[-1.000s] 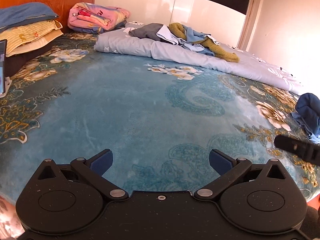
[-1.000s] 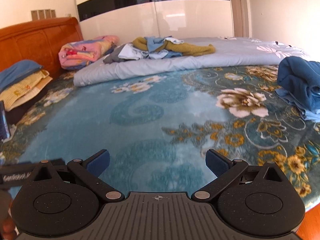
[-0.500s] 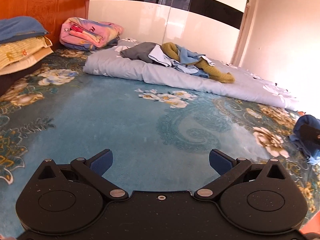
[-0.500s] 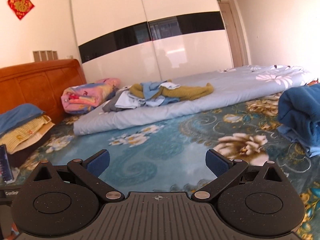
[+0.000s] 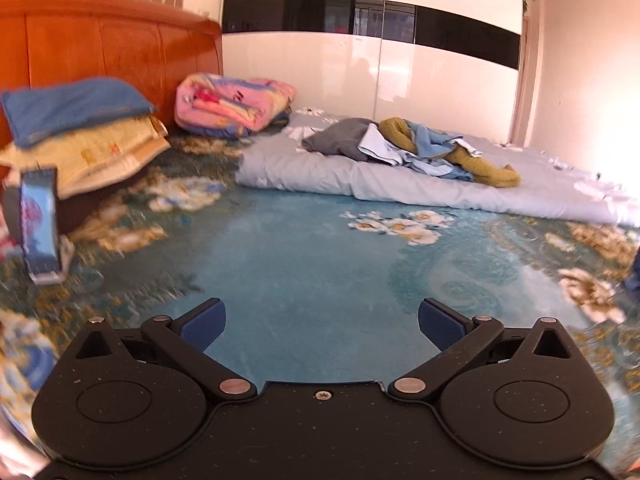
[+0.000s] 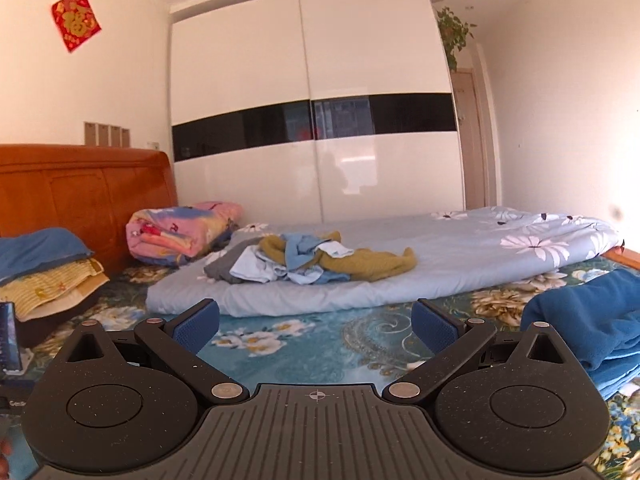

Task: Fold clothes
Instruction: 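Move both tools toward the clothes pile on the rolled quilt, then grasp the light-blue sweatpants in the pile with the left gripper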

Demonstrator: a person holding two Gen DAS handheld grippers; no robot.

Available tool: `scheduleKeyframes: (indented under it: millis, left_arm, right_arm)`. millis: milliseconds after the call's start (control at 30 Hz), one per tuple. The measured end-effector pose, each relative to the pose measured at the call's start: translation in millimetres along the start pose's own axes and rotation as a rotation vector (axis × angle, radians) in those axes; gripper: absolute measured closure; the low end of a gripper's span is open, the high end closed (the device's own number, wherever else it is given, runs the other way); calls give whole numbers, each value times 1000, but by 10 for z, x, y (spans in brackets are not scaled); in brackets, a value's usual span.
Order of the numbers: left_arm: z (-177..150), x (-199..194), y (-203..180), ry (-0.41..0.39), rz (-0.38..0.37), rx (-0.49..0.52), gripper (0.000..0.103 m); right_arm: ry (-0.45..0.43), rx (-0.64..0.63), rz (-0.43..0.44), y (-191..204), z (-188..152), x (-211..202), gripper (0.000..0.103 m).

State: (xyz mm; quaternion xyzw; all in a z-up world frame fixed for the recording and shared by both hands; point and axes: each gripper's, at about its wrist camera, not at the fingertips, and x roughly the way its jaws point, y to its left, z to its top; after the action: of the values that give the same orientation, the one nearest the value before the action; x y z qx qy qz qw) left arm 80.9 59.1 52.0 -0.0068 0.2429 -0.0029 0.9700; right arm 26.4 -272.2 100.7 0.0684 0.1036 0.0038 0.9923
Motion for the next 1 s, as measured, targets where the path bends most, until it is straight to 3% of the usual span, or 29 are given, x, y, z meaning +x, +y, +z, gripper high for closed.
scheduleKeyframes:
  millis: [100, 200, 367, 533, 600, 867, 1000]
  left_arm:
    - [12, 102, 56, 6, 51, -4, 1]
    - [68, 289, 193, 38, 6, -75, 1]
    - [357, 723, 224, -10, -64, -130, 1]
    - [686, 1270, 51, -100, -151, -96, 1]
    - [877, 1579, -49, -91, -166, -81, 1]
    - [1465, 2728, -436, -91, -101, -38, 2]
    - [1684, 3142, -718, -94, -122, -17, 2]
  right_arm:
    - [18, 33, 5, 13, -80, 150, 0]
    - [79, 13, 36, 118, -95, 394, 0]
    - [110, -91, 84, 210, -156, 723, 0]
    - [182, -47, 59, 76, -273, 1179, 0]
    - [195, -47, 55, 26, -330, 1359, 0]
    - [254, -65, 3, -271, -644, 2069, 0]
    - [263, -20, -50, -476, -747, 2385, 0]
